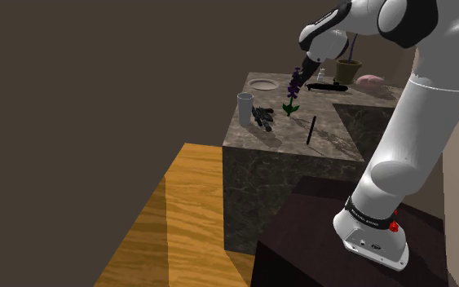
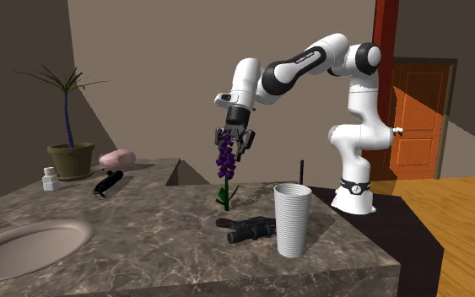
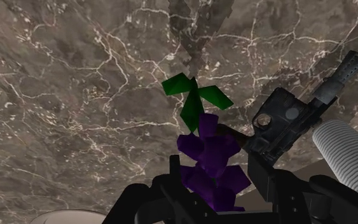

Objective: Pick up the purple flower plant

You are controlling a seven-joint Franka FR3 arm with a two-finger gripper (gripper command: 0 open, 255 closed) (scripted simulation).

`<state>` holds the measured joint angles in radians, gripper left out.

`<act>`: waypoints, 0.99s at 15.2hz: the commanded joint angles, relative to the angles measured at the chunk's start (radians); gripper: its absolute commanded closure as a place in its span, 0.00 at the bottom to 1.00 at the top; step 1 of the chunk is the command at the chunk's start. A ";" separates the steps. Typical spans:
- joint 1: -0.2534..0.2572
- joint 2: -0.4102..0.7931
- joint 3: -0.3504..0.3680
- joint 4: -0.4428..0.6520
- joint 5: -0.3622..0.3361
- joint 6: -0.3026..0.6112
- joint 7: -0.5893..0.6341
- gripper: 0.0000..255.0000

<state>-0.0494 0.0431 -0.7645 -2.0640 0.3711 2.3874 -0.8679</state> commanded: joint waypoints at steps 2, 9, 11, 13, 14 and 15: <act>-0.001 0.003 0.000 0.000 0.003 0.000 -0.002 1.00; 0.001 -0.006 -0.001 0.005 -0.010 -0.009 0.008 1.00; 0.002 -0.019 -0.002 0.020 -0.031 -0.030 0.027 1.00; 0.003 -0.032 -0.002 0.036 -0.050 -0.052 0.044 1.00; 0.004 -0.037 -0.002 0.044 -0.059 -0.063 0.052 1.00; 0.004 -0.043 -0.002 0.053 -0.068 -0.075 0.060 1.00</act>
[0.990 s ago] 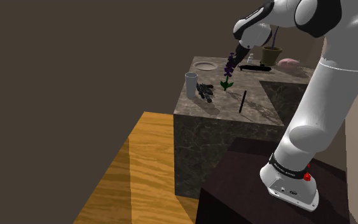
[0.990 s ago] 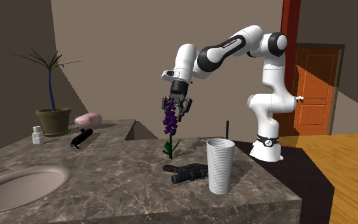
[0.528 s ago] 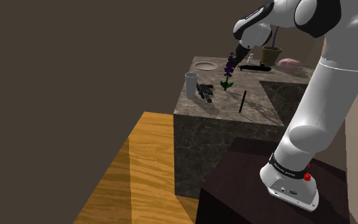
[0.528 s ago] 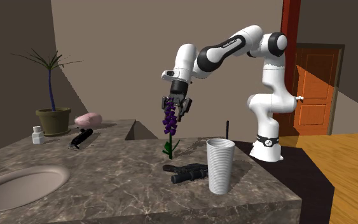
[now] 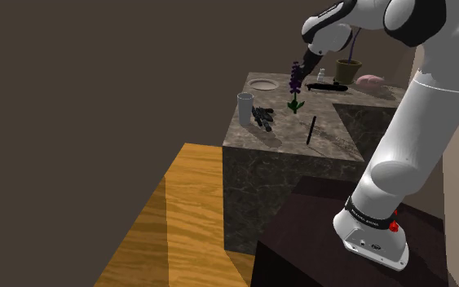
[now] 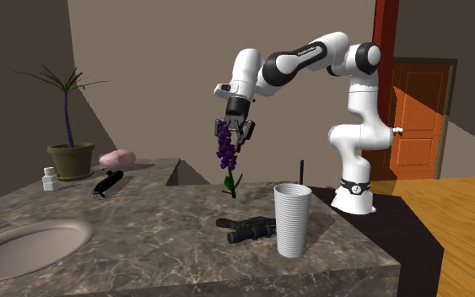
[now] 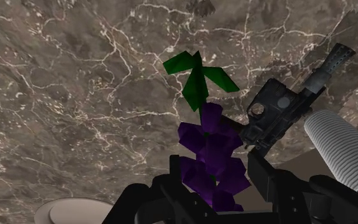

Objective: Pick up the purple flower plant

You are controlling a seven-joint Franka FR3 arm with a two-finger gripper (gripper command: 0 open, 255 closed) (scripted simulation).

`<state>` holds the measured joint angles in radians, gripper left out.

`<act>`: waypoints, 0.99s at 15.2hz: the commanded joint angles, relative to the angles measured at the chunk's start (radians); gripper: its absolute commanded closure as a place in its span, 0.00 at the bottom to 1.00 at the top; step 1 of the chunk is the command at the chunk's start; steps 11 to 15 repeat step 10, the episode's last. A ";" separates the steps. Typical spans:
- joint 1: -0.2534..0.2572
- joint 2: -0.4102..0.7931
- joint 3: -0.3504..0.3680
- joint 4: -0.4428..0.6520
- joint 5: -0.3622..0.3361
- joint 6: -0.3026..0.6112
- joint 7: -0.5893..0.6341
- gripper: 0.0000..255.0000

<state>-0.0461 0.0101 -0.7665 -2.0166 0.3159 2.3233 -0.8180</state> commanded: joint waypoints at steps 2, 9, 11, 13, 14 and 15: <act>0.001 -0.020 0.000 0.023 -0.028 -0.033 0.024 1.00; 0.001 -0.043 0.003 0.084 -0.066 -0.107 0.062 1.00; 0.001 -0.043 0.003 0.084 -0.066 -0.107 0.062 1.00; 0.001 -0.043 0.003 0.084 -0.066 -0.107 0.062 1.00; 0.001 -0.043 0.003 0.084 -0.066 -0.107 0.062 1.00; 0.001 -0.043 0.003 0.084 -0.066 -0.107 0.062 1.00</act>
